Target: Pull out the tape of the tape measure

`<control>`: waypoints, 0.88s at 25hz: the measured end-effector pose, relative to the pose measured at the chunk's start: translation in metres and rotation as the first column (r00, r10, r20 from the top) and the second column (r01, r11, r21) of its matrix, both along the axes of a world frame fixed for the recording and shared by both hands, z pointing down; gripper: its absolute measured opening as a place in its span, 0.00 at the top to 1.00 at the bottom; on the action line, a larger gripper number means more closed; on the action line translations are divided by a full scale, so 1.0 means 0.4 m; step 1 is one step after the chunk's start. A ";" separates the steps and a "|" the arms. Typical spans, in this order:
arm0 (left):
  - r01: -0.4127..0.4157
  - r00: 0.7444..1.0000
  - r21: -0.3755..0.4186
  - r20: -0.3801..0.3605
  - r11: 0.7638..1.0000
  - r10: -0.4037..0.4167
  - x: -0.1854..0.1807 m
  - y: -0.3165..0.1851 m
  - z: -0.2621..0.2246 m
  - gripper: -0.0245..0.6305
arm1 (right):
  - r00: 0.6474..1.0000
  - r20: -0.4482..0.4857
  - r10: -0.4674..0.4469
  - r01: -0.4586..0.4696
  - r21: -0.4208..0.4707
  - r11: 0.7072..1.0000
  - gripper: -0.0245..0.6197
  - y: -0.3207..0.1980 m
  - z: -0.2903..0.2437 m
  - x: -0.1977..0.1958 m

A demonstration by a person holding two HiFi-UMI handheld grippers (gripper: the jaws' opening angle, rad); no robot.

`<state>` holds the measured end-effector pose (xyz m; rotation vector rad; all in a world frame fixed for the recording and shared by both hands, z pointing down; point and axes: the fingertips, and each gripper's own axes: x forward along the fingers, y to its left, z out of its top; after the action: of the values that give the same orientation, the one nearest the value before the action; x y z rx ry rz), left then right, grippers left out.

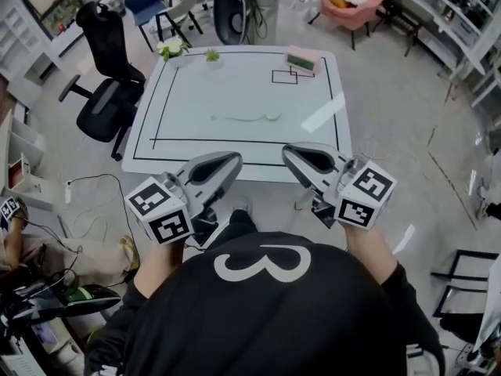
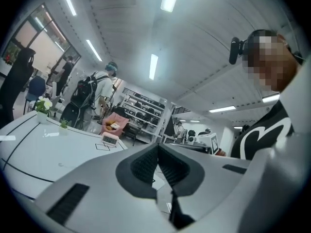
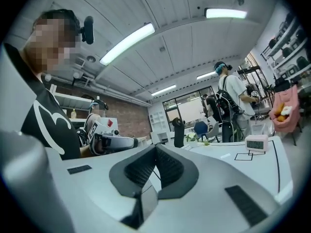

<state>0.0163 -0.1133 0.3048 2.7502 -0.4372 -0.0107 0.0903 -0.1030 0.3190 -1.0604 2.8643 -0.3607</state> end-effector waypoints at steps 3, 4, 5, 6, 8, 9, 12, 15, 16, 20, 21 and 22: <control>0.008 1.000 0.059 0.030 0.998 -0.009 0.005 0.038 -0.017 0.96 | 1.000 0.028 -0.008 0.009 -0.007 1.000 0.95 0.028 -0.018 -0.003; 0.008 0.999 0.073 0.035 0.997 -0.010 0.008 0.047 -0.021 0.96 | 0.999 0.034 -0.008 0.008 -0.005 1.000 0.95 0.034 -0.023 -0.002; 0.007 0.999 0.080 0.034 0.997 -0.009 0.010 0.055 -0.026 0.96 | 0.999 0.039 -0.007 0.007 -0.001 1.000 0.95 0.040 -0.028 -0.002; 0.006 1.000 0.084 0.029 0.996 -0.008 0.012 0.062 -0.030 0.96 | 0.999 0.041 -0.005 0.005 0.005 1.000 0.95 0.045 -0.032 -0.002; 0.007 1.000 0.086 0.022 0.996 -0.009 0.014 0.071 -0.034 0.96 | 0.999 0.035 -0.002 0.001 0.020 1.000 0.95 0.056 -0.036 -0.003; 0.009 1.000 0.088 0.022 0.996 -0.011 0.015 0.073 -0.034 0.96 | 1.000 0.030 0.002 -0.003 0.028 1.000 0.95 0.061 -0.036 -0.003; 0.008 1.000 0.090 0.029 0.996 -0.011 0.019 0.080 -0.027 0.96 | 0.999 0.035 0.012 -0.014 0.034 0.999 0.95 0.072 -0.035 0.003; 0.011 1.000 0.078 0.027 0.997 -0.013 0.019 0.084 -0.021 0.96 | 0.999 0.040 0.018 -0.019 0.023 1.000 0.95 0.078 -0.027 0.009; 0.014 1.000 0.076 0.026 0.997 -0.016 0.018 0.085 -0.022 0.96 | 0.999 0.040 0.019 -0.020 0.022 1.000 0.95 0.080 -0.027 0.009; 0.021 0.999 0.071 0.026 0.997 -0.023 0.016 0.088 -0.022 0.96 | 0.999 0.035 0.024 -0.025 0.020 0.999 0.95 0.089 -0.021 0.011; 0.023 0.999 0.068 0.027 0.997 -0.025 0.016 0.090 -0.021 0.96 | 0.999 0.036 0.025 -0.026 0.017 1.000 0.95 0.091 -0.019 0.012; 0.025 0.999 0.066 0.029 0.997 -0.027 0.015 0.092 -0.020 0.96 | 0.999 0.037 0.026 -0.027 0.014 1.000 0.95 0.093 -0.017 0.013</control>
<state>0.0223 -0.0766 0.2969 2.8126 -0.4892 0.0089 0.0955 -0.0658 0.3121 -1.0765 2.8129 -0.3533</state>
